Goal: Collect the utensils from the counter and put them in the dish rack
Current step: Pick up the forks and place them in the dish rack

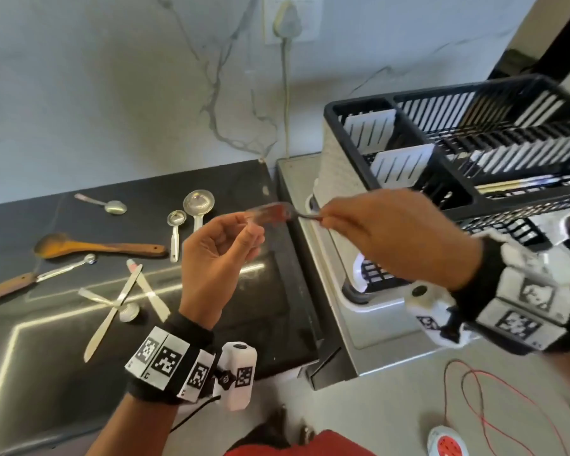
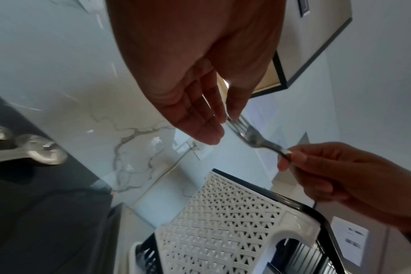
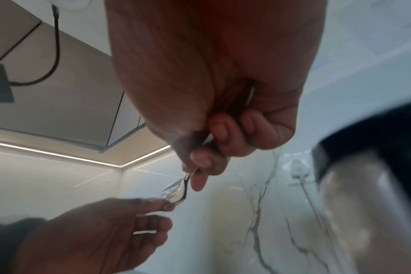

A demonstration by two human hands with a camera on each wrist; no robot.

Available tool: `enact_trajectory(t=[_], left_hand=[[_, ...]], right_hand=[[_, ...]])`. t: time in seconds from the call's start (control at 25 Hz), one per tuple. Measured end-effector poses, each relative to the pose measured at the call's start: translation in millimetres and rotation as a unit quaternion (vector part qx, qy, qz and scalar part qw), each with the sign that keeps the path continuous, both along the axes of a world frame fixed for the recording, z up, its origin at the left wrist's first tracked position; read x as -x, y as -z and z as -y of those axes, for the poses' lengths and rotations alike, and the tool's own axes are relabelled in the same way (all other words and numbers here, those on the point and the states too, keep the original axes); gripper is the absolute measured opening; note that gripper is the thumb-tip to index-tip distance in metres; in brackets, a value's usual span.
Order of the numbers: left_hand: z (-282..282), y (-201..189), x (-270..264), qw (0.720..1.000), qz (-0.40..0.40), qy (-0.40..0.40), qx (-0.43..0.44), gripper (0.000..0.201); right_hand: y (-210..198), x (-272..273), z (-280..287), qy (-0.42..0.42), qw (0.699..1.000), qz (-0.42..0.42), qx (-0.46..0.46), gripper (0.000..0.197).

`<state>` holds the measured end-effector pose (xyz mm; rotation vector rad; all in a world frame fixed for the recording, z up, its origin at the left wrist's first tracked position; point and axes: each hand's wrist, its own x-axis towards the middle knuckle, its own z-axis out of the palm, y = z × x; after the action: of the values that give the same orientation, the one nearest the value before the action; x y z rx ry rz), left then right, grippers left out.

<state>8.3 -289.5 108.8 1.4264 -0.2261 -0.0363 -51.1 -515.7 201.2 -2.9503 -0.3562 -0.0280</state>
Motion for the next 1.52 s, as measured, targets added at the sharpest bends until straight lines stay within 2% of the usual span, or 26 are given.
enact_trajectory(t=[0.12, 0.24, 0.4, 0.48, 0.64, 0.76, 0.92, 1.28, 1.52], left_hand=[[31.5, -11.3, -19.8, 0.995, 0.056, 0.052, -0.062, 0.019], [62.0, -19.9, -41.5, 0.979, 0.123, 0.104, -0.122, 0.021], [99.1, -24.0, -59.9, 0.935, 0.250, 0.158, -0.195, 0.030], [112.8, -21.4, -66.5, 0.916, 0.284, 0.165, -0.229, 0.037], [126.3, -15.2, -79.4, 0.898, 0.292, 0.198, -0.263, 0.047], [126.3, -16.3, -86.8, 0.891, 0.302, 0.209, -0.266, 0.047], [126.8, -19.3, -92.2, 0.874, 0.319, 0.227, -0.287, 0.044], [125.9, -30.1, -88.2, 0.873, 0.281, 0.246, -0.313, 0.043], [100.4, -24.5, -73.3, 0.880, 0.267, 0.197, -0.341, 0.032]], right_hand=[[-45.3, -13.3, 44.0, 0.072, 0.995, 0.031, 0.061, 0.036], [-69.8, -38.6, 95.9, 0.109, 0.987, 0.045, 0.108, 0.039], [-78.7, -68.1, 148.7, 0.086, 0.984, -0.050, 0.145, 0.058], [-75.8, -82.3, 153.2, 0.079, 0.980, -0.091, 0.161, 0.055], [-62.4, -116.3, 144.2, 0.049, 0.965, -0.151, 0.210, 0.040], [-51.4, -137.9, 142.3, 0.032, 0.945, -0.201, 0.255, 0.035], [-46.0, -148.6, 149.7, 0.019, 0.945, -0.203, 0.255, 0.033], [-61.3, -131.0, 154.1, 0.043, 0.971, -0.085, 0.221, 0.036], [-87.9, -133.6, 101.0, -0.035, 0.978, -0.046, 0.201, 0.038]])
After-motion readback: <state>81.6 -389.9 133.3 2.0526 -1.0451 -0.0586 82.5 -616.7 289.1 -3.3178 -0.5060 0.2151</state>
